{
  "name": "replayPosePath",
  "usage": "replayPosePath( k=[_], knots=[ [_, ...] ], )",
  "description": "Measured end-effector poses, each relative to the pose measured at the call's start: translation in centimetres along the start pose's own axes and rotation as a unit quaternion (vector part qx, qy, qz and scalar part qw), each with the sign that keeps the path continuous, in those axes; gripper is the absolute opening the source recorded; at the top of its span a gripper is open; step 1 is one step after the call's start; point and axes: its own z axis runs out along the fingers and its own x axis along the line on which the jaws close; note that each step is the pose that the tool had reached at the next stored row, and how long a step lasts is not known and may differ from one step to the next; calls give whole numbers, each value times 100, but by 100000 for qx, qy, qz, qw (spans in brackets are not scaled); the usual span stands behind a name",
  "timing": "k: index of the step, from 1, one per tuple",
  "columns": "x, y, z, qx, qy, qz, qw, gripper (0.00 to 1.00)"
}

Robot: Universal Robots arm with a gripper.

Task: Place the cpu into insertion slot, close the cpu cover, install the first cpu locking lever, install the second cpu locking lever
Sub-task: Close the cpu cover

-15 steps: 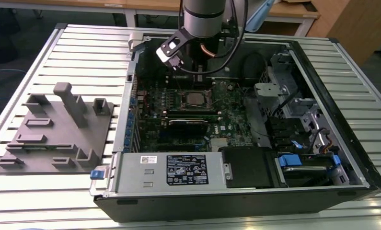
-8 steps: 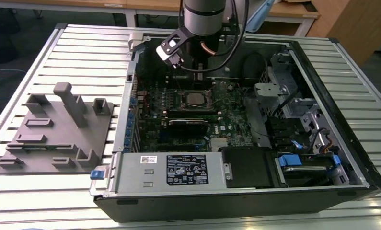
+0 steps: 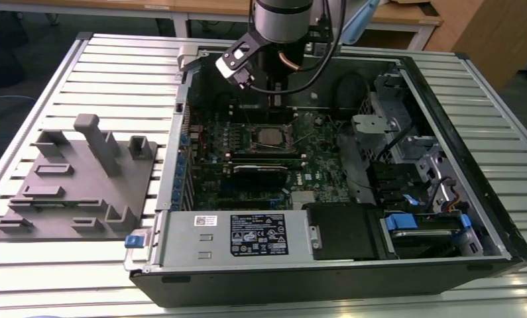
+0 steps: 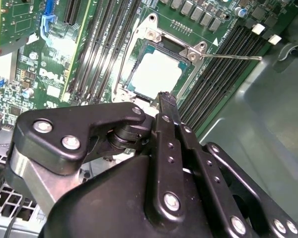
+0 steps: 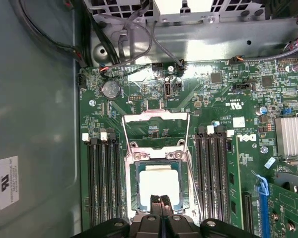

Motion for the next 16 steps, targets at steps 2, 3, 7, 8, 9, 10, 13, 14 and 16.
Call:
replayPosePath(
  k=[2, 3, 7, 8, 9, 10, 13, 14, 16],
  knots=[
    [1, 1, -18, -1, 0, 2, 100000, 11],
    [1, 1, -18, -10, 15, 1, 100000, 11],
    [1, 1, -20, -3, 4, 0, 100000, 11],
    [1, 1, -20, -5, 6, 2, 100000, 11],
    [1, 3, -20, -2, 5, -5, 100000, 11],
    [1, 9, -20, 5, -6, -9, 100000, 11],
    [4, 39, -18, -2, 4, 1, 100000, 11],
    [4, 52, -18, -1, 1, 0, 100000, 11],
    [6, 80, -16, -3, 6, -1, 100000, 11]
  ],
)
